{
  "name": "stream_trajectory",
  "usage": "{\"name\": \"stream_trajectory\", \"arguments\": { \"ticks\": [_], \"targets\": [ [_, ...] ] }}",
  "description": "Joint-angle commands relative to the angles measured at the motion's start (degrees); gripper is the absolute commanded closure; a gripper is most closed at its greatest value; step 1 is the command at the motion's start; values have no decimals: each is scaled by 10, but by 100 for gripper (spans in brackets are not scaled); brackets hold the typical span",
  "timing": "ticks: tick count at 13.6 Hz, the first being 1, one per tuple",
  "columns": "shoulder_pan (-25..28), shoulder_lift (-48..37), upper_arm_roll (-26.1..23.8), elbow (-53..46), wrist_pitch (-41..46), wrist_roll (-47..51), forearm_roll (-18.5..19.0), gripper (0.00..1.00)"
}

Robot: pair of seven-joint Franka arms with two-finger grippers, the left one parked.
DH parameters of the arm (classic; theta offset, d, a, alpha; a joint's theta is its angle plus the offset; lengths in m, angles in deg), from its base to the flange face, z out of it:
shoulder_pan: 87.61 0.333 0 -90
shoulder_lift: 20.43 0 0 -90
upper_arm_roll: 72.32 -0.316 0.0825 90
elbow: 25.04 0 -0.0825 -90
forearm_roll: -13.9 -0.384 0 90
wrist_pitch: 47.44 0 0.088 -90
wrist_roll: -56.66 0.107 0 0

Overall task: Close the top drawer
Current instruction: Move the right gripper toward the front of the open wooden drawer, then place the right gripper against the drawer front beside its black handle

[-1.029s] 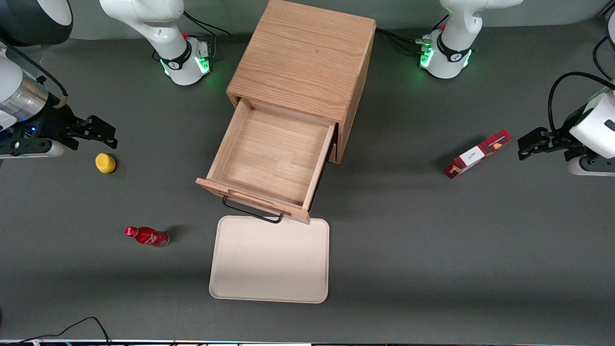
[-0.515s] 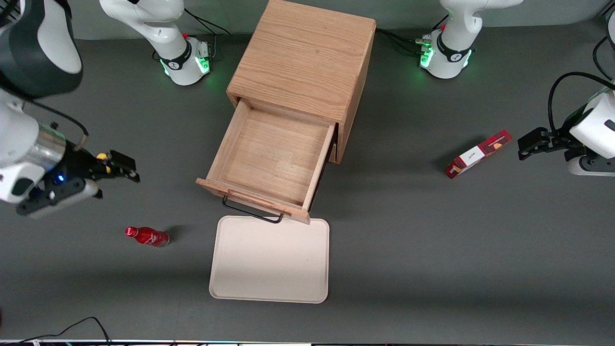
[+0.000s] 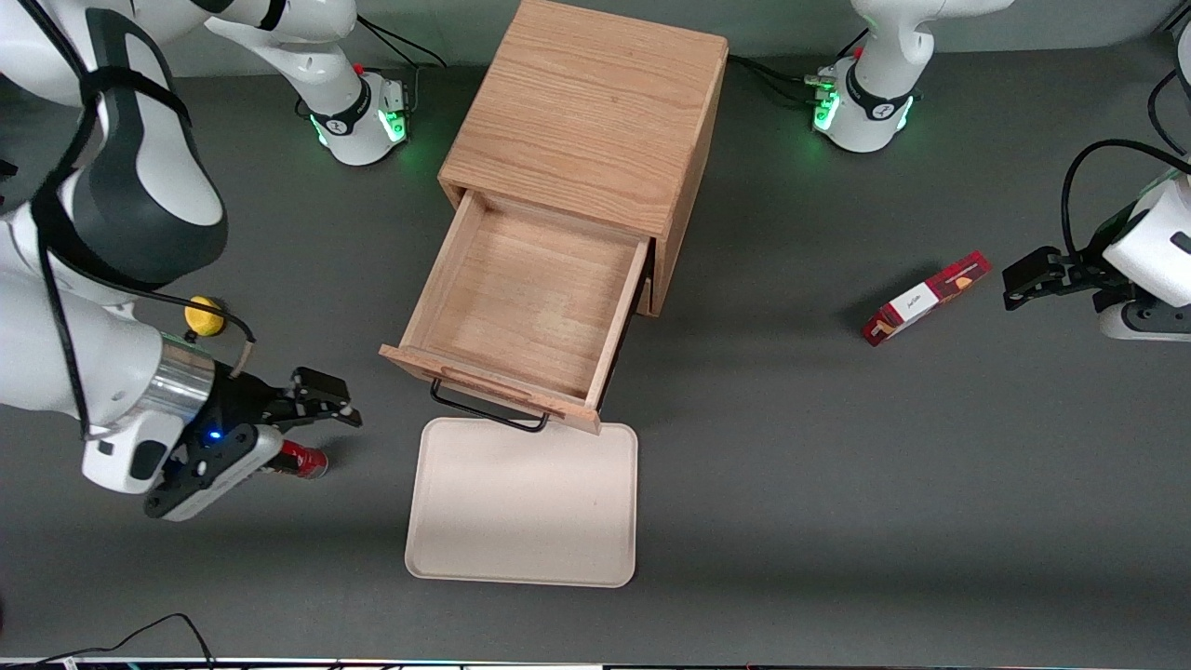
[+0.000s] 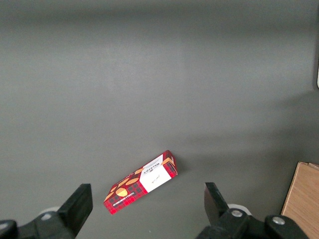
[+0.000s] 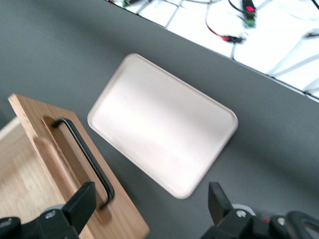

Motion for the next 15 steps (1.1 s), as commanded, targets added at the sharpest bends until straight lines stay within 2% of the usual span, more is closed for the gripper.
{"name": "stream_trajectory", "arguments": {
  "ticks": [1, 3, 5, 6, 10, 15],
  "targets": [
    [3, 65, -54, -44, -20, -20, -6, 0],
    [25, 98, -54, -51, -19, -73, -4, 0],
    [25, 110, -49, -49, -10, -124, 0, 0],
    [26, 116, -49, -47, -7, -129, 8, 0],
    [27, 135, -53, -37, -7, -128, 4, 0],
    [29, 127, -54, -16, -6, -125, -18, 0]
  ]
}}
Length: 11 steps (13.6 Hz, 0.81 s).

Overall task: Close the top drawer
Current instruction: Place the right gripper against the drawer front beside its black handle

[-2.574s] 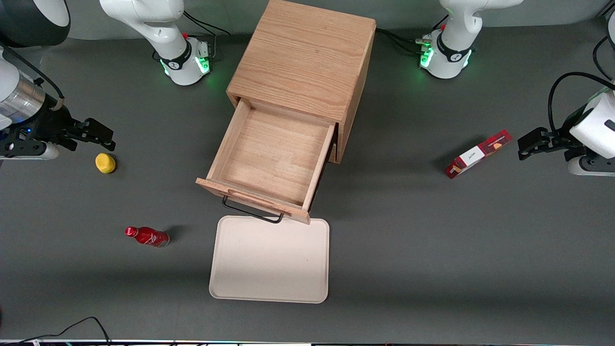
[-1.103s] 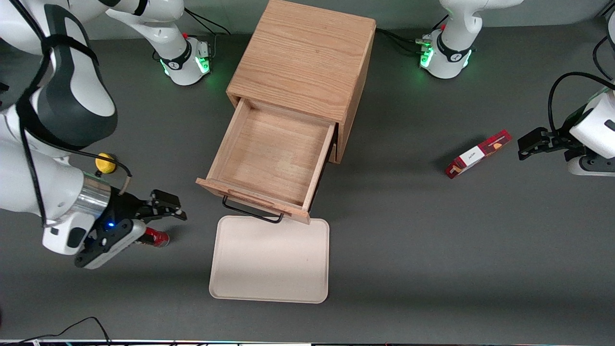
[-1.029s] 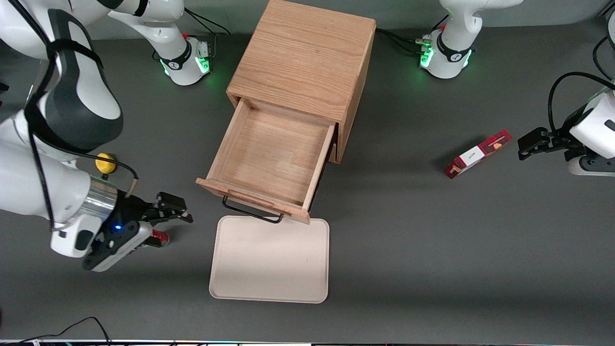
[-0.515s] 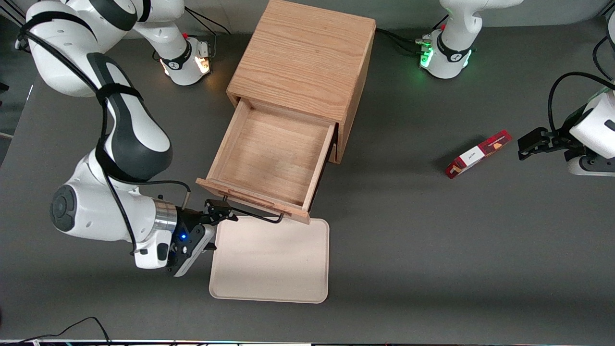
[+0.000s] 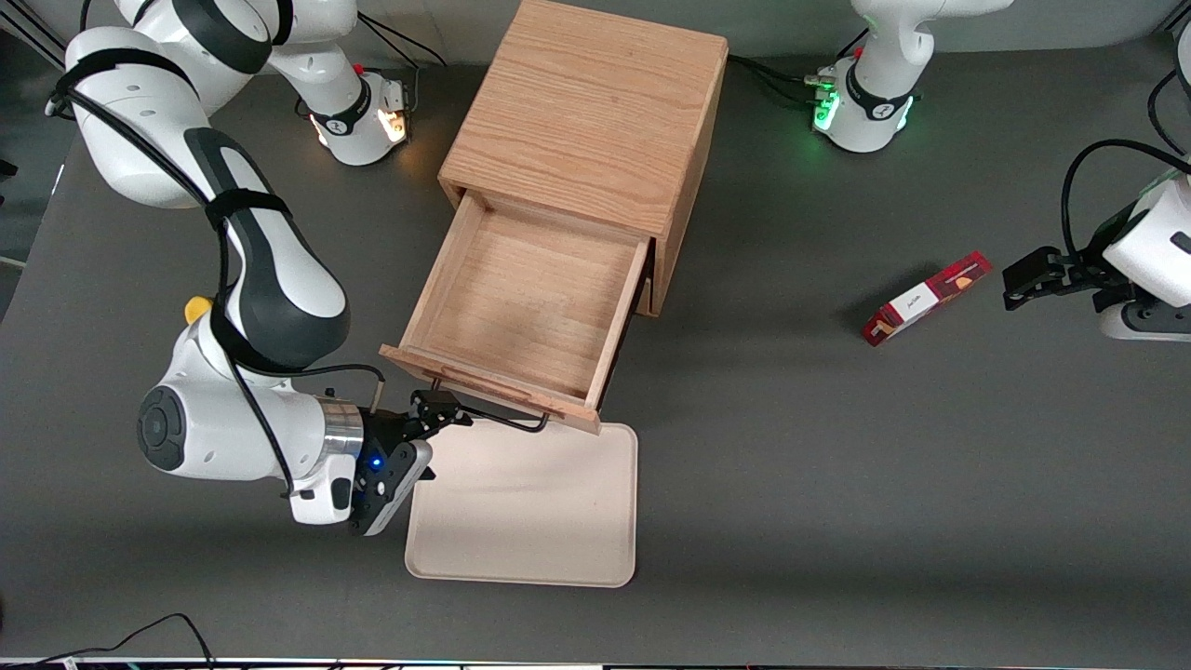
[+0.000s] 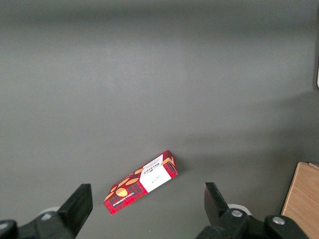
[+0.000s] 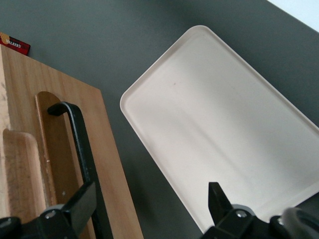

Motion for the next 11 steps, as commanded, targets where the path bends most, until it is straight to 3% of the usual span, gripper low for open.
{"name": "stream_trajectory", "arguments": {
  "ticks": [1, 11],
  "targets": [
    [2, -6, -5, 3, 6, -10, -13, 0],
    [10, -14, -5, 42, 4, -19, 10, 0]
  ]
}}
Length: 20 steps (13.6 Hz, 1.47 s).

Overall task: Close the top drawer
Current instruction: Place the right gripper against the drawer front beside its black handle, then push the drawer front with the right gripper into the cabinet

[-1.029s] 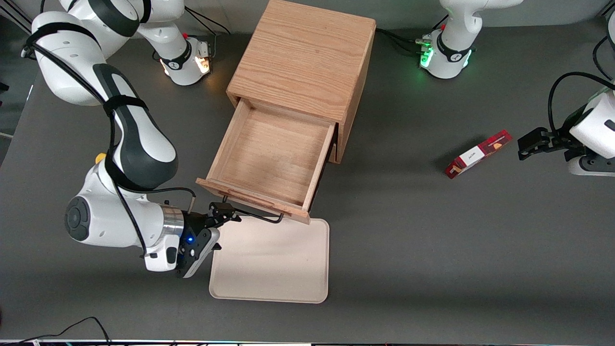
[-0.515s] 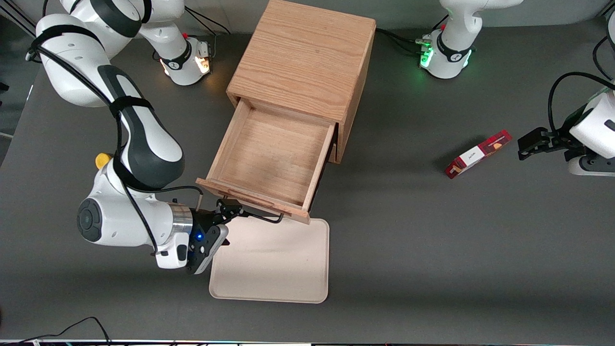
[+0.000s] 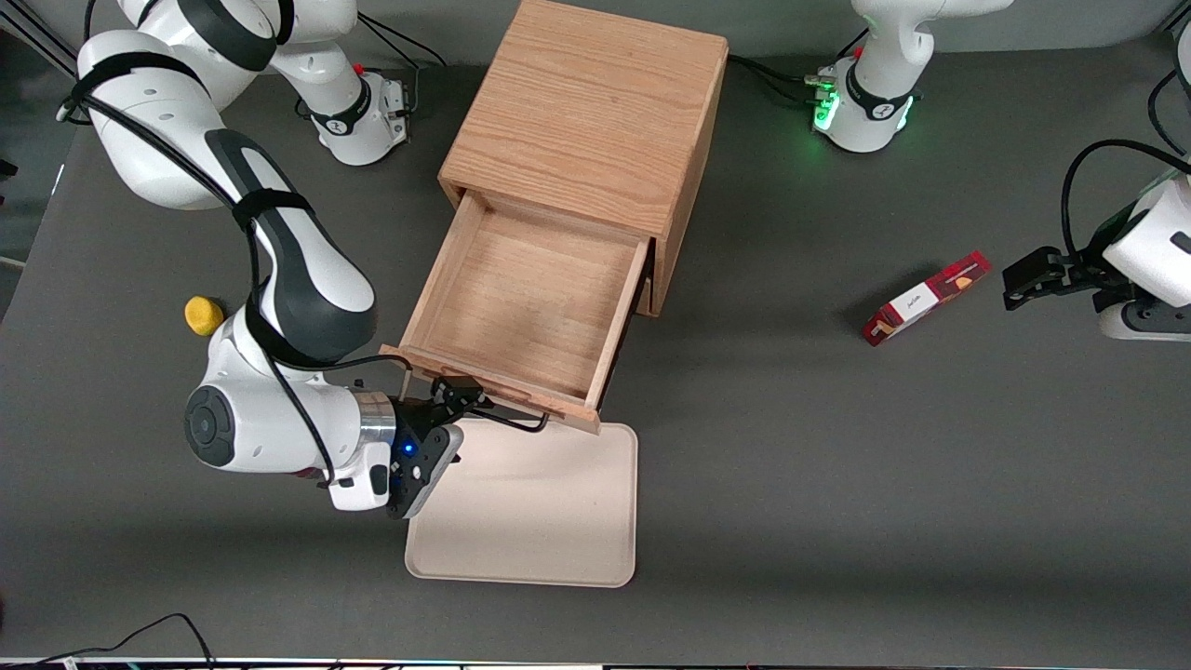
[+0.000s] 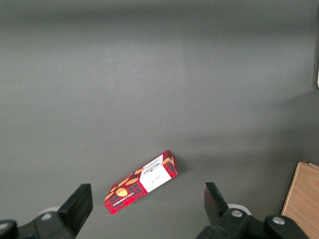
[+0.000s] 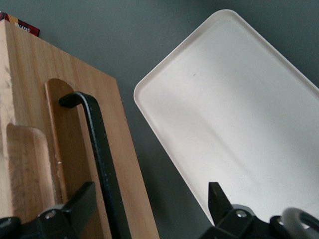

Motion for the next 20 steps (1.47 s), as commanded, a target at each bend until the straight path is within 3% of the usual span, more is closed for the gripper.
{"name": "stream_trajectory", "arguments": {
  "ticks": [1, 5, 20],
  "targets": [
    [0, -15, 3, 16, 2, -7, 12, 0],
    [0, -53, 6, 68, -1, 0, 33, 0],
    [20, -151, 5, 236, -67, 8, 32, 0]
  ]
}}
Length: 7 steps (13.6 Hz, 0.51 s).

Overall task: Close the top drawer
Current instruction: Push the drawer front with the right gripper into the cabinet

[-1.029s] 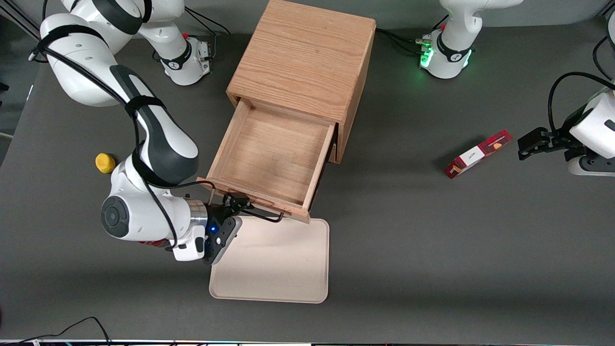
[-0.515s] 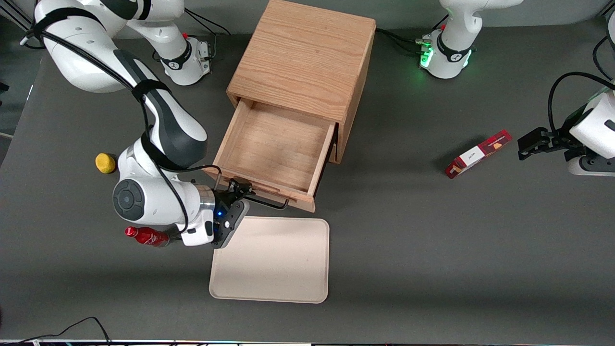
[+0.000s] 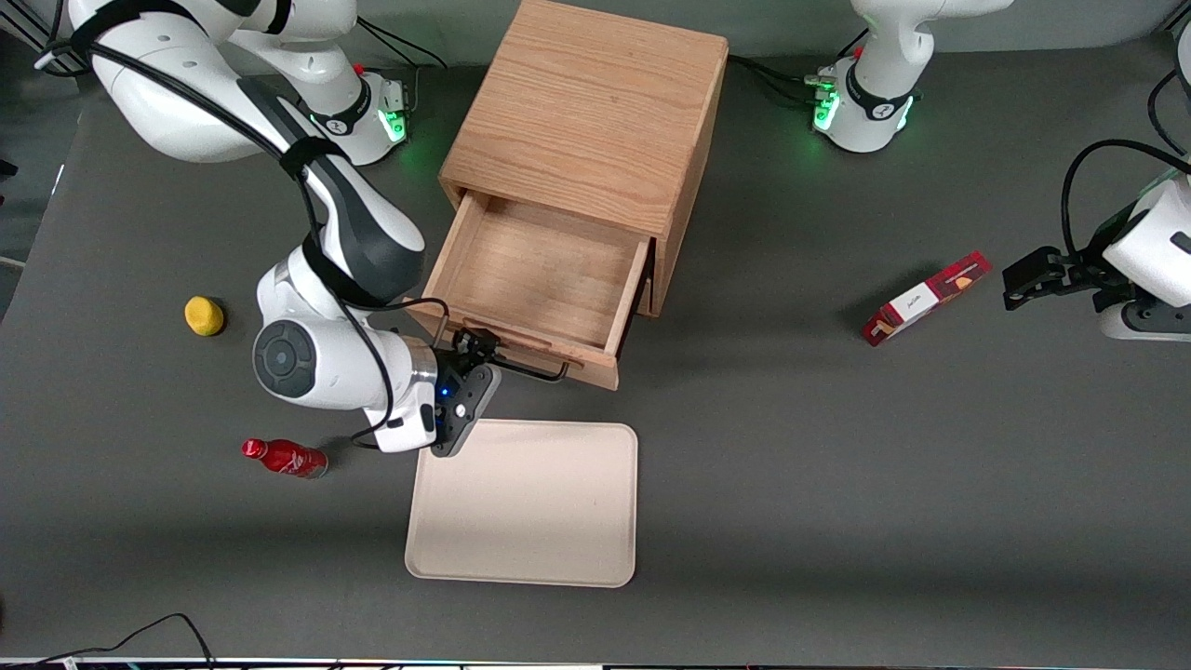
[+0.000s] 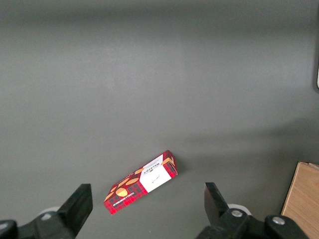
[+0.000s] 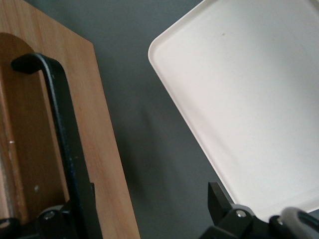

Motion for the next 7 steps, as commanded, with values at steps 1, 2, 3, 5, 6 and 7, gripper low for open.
{"name": "stream_trajectory", "arguments": {
  "ticks": [1, 2, 3, 5, 6, 7],
  "targets": [
    [12, -45, 4, 60, -22, 11, 1, 0],
    [13, -52, 4, 71, -25, 12, -1, 0],
    [17, -61, 4, 85, -33, 12, -1, 0],
    [22, -79, 4, 111, -46, 23, -3, 0],
    [24, -85, 2, 121, -49, 27, -3, 0],
    [31, -93, 1, 130, -54, 28, -3, 0]
  ]
}}
